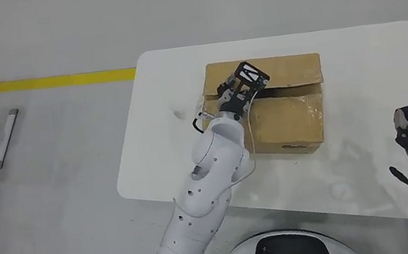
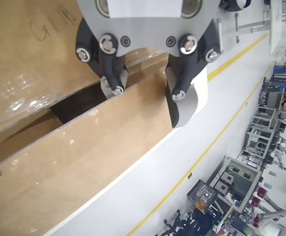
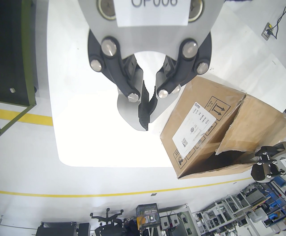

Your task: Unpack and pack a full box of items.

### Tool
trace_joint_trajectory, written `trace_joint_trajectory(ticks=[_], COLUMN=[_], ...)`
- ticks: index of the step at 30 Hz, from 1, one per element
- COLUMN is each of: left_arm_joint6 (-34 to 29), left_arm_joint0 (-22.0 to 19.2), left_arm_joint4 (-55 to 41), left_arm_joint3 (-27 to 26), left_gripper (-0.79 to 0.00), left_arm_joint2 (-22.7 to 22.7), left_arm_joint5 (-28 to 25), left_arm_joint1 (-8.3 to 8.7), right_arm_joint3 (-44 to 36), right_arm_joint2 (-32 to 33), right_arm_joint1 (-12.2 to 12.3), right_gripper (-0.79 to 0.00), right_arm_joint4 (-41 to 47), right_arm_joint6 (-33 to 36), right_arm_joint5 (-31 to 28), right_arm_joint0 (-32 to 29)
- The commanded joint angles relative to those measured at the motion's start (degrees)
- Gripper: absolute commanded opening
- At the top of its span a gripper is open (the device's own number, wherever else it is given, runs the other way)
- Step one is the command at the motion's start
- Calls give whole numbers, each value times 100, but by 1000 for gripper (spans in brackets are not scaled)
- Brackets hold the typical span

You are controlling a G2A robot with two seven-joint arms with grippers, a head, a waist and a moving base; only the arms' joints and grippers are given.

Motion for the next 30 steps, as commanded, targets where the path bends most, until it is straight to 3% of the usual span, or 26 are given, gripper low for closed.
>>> trace_joint_trajectory(ticks=[1, 12, 13, 14, 15, 19, 23, 30], left_arm_joint6=[-76, -556, -576, -581, -563, -478, -307, -42], left_arm_joint0=[126, 1001, 1063, 1109, 1137, 1036, 577, -555], left_arm_joint4=[32, -254, -256, -230, -205, -67, 24, -35], left_arm_joint3=[-180, -1538, -1646, -1721, -1771, -1734, -1452, -244], left_gripper=[-785, -785, -526, -148, 0, 0, 0, 0], left_arm_joint2=[39, -72, -72, -77, -83, -111, -63, 103], left_arm_joint5=[-20, -437, -507, -576, -630, -579, -427, 123], left_arm_joint1=[-6, 41, 48, 56, 63, 52, -17, -237], right_arm_joint3=[-13, -187, -202, -218, -232, -302, -380, -407], right_arm_joint2=[7, 105, 124, 146, 167, 232, 281, 450], right_arm_joint1=[-3, -33, -36, -39, -42, -55, -70, -93], right_gripper=[-785, -785, -785, -785, -785, -785, -785, -785], right_arm_joint4=[-3, 67, 85, 96, 103, 150, 253, 378], right_arm_joint6=[-6, -108, -123, -136, -148, -198, -252, -347], right_arm_joint5=[-14, -72, -86, -97, -107, -120, -146, -206], right_arm_joint0=[-13, -212, -241, -270, -296, -364, -428, -545])
